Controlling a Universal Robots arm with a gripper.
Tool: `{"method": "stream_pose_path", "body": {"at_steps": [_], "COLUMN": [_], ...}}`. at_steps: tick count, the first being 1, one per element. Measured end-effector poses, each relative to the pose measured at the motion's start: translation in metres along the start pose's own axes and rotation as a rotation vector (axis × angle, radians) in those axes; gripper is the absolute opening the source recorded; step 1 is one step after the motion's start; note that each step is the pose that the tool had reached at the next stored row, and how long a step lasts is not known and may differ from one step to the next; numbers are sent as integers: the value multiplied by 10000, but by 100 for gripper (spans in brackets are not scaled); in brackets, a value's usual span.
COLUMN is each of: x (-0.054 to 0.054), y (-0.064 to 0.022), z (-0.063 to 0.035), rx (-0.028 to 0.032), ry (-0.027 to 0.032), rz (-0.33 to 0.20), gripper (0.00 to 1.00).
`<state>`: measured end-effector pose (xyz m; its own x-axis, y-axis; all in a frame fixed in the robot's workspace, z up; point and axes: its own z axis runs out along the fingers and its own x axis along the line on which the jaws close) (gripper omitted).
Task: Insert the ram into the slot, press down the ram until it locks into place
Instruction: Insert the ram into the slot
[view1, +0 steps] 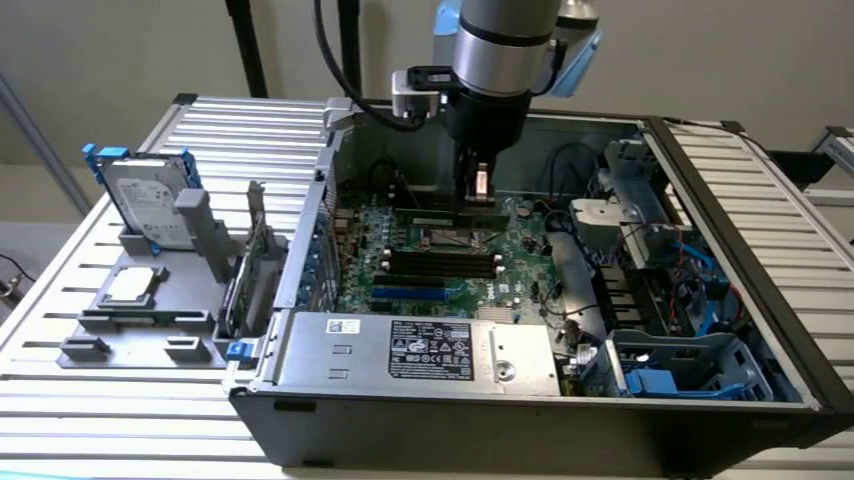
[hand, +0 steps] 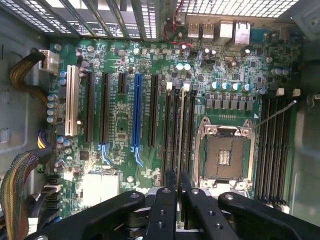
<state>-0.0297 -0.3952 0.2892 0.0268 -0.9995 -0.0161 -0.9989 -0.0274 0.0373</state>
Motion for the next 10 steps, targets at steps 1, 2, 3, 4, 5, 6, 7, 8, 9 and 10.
{"method": "stream_pose_path", "body": {"at_steps": [1,2,3,4,5,6,7,8,9,10], "x": [3,5,8,10,12,13,15,17,19,21], "y": [1,1,2,3,5,7,10,12,15,18], "z": [13,27,42,59,75,93,113,131,149,167], "rx": [0,0,0,-1,0,0,0,0,-1,-1], "ry": [2,4,5,7,8,11,12,14,15,18], "rz": [0,0,-1,-1,0,1,1,0,0,1], "gripper": [13,13,13,13,13,13,13,13,13,13]}}
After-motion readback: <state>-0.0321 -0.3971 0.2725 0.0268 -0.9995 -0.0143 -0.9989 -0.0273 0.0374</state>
